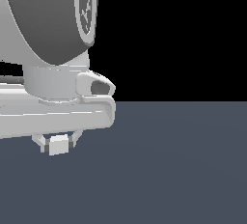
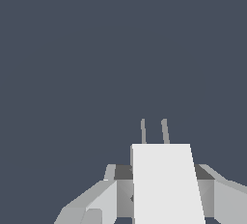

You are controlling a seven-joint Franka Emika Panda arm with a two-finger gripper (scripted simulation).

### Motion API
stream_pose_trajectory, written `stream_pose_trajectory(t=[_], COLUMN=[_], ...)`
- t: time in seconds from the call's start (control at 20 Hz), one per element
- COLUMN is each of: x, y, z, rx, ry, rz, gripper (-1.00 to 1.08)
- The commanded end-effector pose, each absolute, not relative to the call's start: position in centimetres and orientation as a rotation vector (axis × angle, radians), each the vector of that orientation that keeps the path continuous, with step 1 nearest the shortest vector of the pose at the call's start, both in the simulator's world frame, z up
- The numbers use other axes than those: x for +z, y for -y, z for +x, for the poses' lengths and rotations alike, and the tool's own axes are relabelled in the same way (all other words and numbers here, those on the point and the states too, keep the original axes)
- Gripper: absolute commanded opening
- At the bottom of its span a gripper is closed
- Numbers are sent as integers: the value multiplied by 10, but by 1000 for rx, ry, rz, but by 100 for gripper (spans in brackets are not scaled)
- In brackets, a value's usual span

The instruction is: Plug the charger into the wall socket.

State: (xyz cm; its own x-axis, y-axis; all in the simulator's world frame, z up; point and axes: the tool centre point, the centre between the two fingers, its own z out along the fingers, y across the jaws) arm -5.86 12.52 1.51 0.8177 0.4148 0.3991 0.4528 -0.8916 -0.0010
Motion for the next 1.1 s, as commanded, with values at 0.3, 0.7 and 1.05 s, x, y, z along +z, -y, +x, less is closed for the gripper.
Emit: stream_pose_trajectory(t=[0.3, 0.7, 1.05], x=[43, 78, 96], y=[-118, -101, -88], z=[-32, 2, 19], rx=[-621, -636, -640], ry=[526, 296, 168], rz=[-2955, -3015, -3046], gripper=[-100, -100, -100])
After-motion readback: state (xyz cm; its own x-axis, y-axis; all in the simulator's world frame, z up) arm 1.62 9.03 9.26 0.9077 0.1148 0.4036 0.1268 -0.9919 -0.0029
